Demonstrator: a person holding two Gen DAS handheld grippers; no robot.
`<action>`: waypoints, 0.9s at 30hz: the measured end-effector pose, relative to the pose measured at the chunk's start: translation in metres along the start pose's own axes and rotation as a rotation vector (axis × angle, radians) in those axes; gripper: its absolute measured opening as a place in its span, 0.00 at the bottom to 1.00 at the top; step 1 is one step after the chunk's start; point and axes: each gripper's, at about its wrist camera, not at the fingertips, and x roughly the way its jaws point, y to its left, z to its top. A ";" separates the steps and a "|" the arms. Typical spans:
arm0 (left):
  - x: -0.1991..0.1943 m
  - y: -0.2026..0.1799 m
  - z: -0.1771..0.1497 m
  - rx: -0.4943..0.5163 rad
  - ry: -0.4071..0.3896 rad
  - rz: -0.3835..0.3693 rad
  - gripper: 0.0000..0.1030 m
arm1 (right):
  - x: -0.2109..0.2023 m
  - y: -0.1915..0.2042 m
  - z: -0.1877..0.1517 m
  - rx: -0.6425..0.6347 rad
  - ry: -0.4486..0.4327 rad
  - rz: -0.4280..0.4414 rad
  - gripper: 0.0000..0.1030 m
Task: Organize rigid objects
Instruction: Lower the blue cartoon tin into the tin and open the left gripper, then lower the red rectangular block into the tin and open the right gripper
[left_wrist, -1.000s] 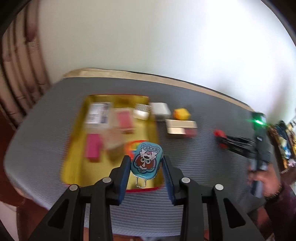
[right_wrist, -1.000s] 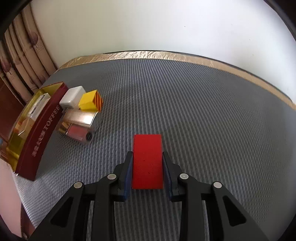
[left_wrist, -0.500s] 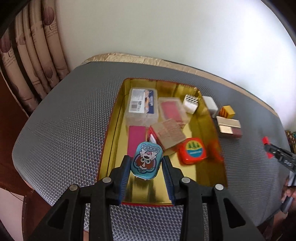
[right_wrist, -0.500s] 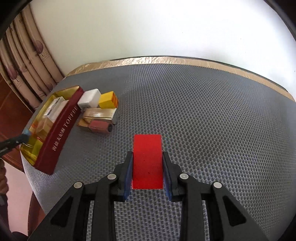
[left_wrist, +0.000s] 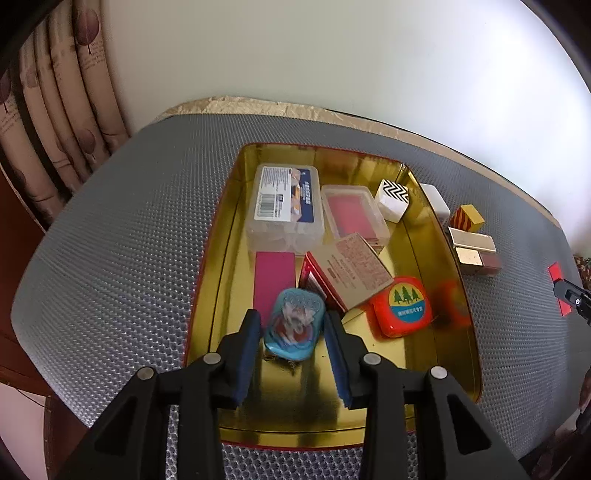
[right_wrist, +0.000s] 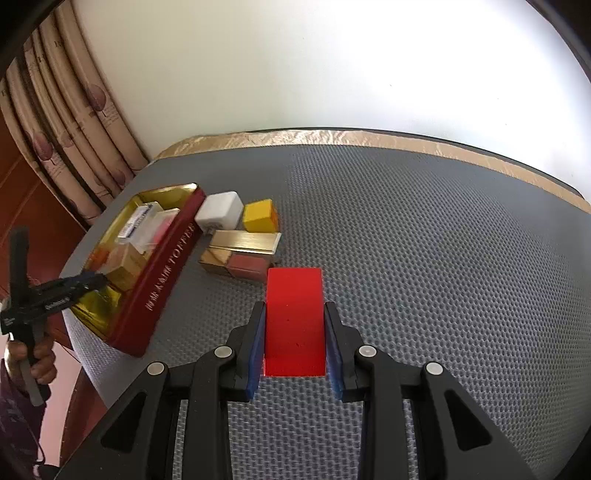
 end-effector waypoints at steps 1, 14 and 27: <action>0.001 0.001 0.000 -0.003 0.003 -0.001 0.36 | 0.000 0.003 0.001 -0.004 -0.002 0.002 0.27; -0.078 -0.014 -0.032 -0.104 -0.066 0.097 0.41 | 0.003 0.078 0.045 -0.106 -0.030 0.113 0.27; -0.113 -0.025 -0.081 -0.161 -0.208 0.214 0.46 | 0.114 0.177 0.098 -0.192 0.103 0.188 0.27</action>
